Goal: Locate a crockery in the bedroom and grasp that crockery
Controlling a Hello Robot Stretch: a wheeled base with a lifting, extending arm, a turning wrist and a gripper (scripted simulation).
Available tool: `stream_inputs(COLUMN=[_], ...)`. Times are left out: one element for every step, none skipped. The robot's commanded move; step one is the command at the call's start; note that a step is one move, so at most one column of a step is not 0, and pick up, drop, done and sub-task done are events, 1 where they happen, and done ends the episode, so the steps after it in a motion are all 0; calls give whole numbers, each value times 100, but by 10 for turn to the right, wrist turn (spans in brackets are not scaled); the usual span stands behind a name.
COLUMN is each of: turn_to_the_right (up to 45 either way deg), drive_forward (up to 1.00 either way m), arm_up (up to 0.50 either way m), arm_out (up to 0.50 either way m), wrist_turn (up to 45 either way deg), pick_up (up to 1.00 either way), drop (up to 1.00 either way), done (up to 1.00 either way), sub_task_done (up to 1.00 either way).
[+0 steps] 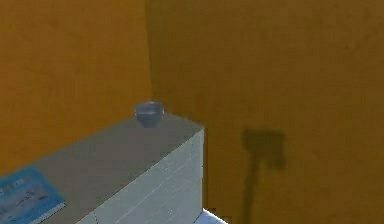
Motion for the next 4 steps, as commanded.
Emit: stream_inputs(turn_to_the_right=[-450, -450, -120, 450], drive_forward=[0, 0, 0, 0], arm_up=[0, 0, 0, 0], arm_out=[0, 0, 0, 0], wrist_turn=[0, 0, 0, 0], pick_up=[0, 0, 0, 0], drop=[0, 0, 0, 0], done=[0, 0, 0, 0], sub_task_done=[0, 0, 0, 0])
